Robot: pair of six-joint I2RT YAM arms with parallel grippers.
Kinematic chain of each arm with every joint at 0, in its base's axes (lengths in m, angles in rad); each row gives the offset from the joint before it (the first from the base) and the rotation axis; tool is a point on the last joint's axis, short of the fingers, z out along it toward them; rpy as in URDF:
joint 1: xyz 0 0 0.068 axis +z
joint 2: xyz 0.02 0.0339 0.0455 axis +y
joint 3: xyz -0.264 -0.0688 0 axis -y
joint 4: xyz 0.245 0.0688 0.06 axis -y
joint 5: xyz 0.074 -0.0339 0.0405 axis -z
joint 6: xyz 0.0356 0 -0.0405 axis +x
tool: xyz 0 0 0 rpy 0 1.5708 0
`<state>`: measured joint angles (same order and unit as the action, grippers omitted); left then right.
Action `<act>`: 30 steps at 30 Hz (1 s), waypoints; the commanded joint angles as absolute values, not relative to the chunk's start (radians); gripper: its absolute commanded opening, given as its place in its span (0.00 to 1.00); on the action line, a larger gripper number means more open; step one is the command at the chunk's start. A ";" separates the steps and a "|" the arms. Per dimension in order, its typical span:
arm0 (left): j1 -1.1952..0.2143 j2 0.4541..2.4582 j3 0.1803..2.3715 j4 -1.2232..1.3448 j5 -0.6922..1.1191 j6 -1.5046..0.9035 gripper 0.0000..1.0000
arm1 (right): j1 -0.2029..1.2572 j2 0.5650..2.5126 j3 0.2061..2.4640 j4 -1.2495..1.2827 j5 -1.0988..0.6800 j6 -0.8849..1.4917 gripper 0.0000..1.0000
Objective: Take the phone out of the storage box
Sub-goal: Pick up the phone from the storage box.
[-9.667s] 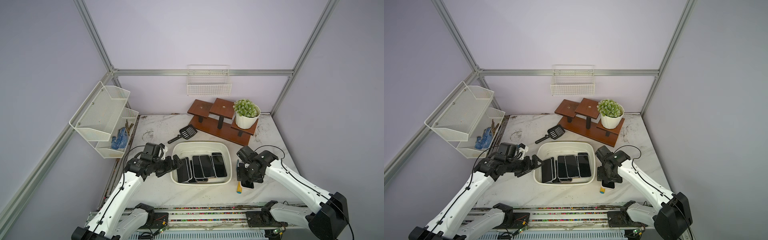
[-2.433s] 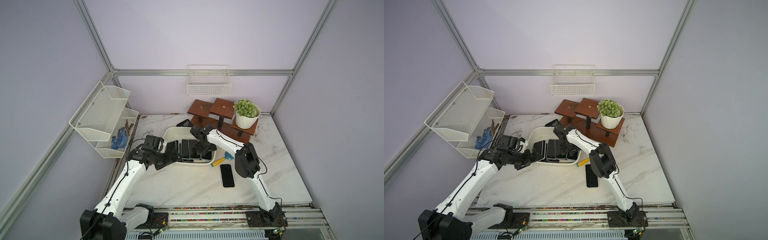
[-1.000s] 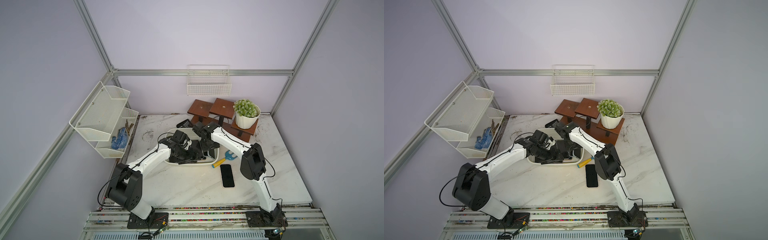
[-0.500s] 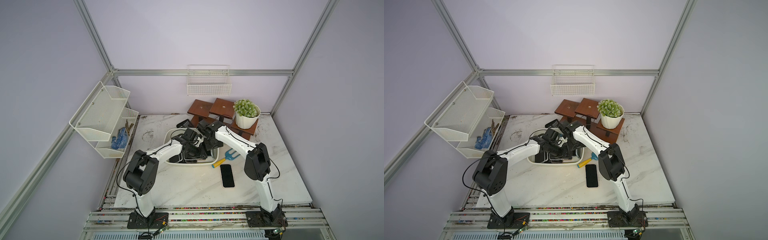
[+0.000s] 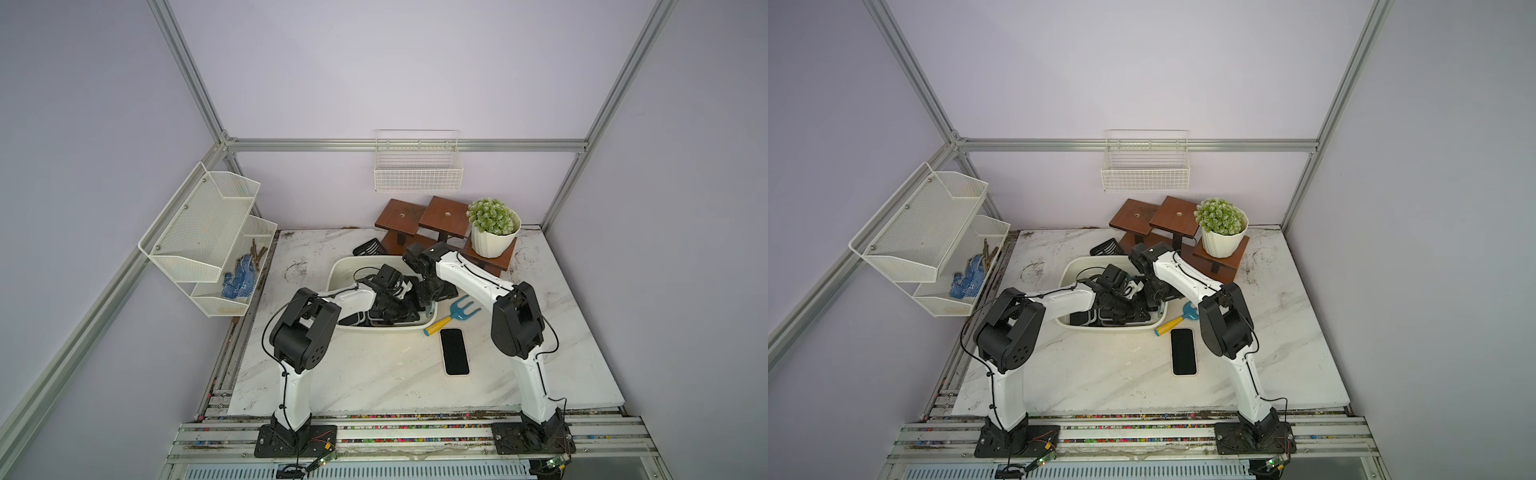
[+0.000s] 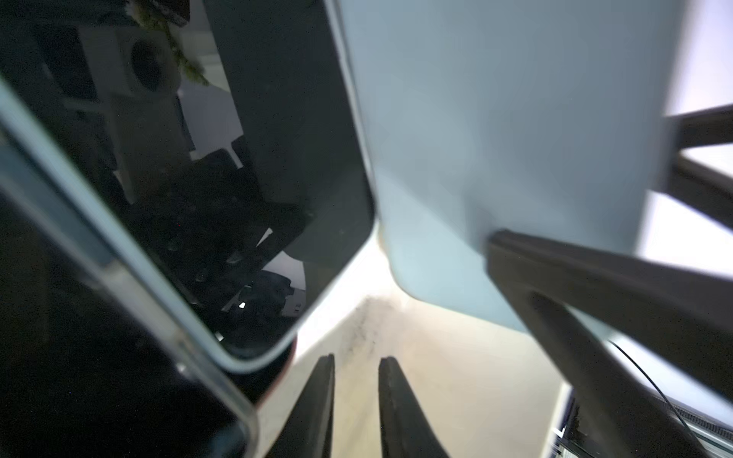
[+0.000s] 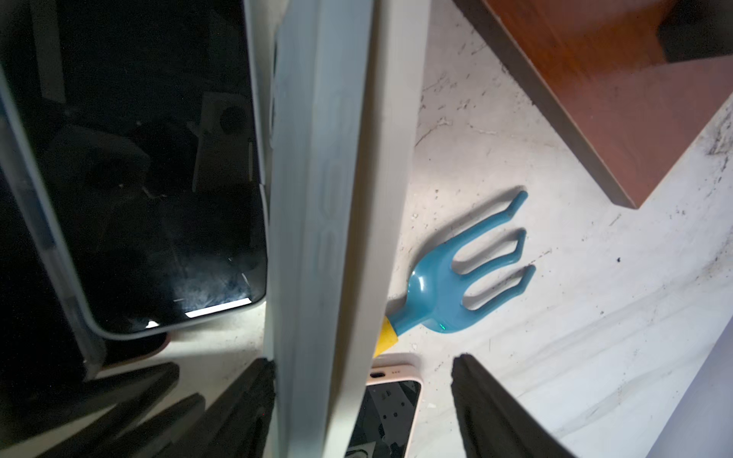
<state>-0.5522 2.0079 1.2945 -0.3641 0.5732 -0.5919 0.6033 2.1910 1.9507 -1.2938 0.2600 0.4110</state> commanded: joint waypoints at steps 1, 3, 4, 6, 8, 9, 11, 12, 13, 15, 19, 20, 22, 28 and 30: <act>-0.558 2.005 1.336 -0.325 0.591 -0.613 0.25 | 0.586 2.135 1.921 -1.236 0.181 0.426 0.81; -0.558 2.004 1.334 -0.326 0.590 -0.612 0.25 | 0.569 2.109 1.890 -1.190 0.125 0.433 0.82; -0.557 2.002 1.332 -0.327 0.589 -0.613 0.25 | 0.564 2.095 1.878 -1.169 0.102 0.437 0.82; -0.557 2.000 1.329 -0.326 0.589 -0.616 0.25 | 0.553 2.068 1.862 -1.130 0.054 0.444 0.81; -0.557 1.999 1.327 -0.327 0.591 -0.618 0.25 | 0.547 2.047 1.860 -1.108 0.032 0.452 0.79; -0.555 1.999 1.326 -0.328 0.590 -0.619 0.25 | 0.545 2.041 1.864 -1.102 0.025 0.455 0.77; -0.556 1.992 1.326 -0.335 0.589 -0.620 0.24 | 0.538 2.032 1.872 -1.093 0.014 0.460 0.73; -0.555 1.986 1.325 -0.342 0.585 -0.619 0.25 | 0.536 2.029 1.878 -1.091 0.010 0.463 0.72; -0.555 1.979 1.325 -0.345 0.581 -0.619 0.25 | 0.534 2.030 1.883 -1.089 0.011 0.465 0.70; -0.551 1.970 1.323 -0.353 0.572 -0.618 0.24 | 0.532 2.037 1.892 -1.086 0.009 0.467 0.68; -0.545 1.964 1.330 -0.374 0.571 -0.611 0.24 | 0.529 2.069 1.914 -1.082 -0.004 0.466 0.59; -0.543 1.962 1.329 -0.378 0.569 -0.611 0.24 | 0.530 2.077 1.919 -1.079 -0.001 0.467 0.58; -0.540 1.960 1.325 -0.383 0.568 -0.608 0.24 | 0.528 2.095 1.930 -1.082 0.010 0.469 0.57; -0.532 1.963 1.328 -0.385 0.572 -0.607 0.24 | 0.528 2.138 1.940 -1.091 0.013 0.469 0.56; -0.528 1.969 1.337 -0.386 0.576 -0.605 0.24 | 0.528 2.146 1.939 -1.089 0.008 0.472 0.55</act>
<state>-0.5377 2.0022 1.2949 -0.3855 0.5701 -0.6098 0.5320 2.1304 1.9240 -1.0969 0.0090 0.4637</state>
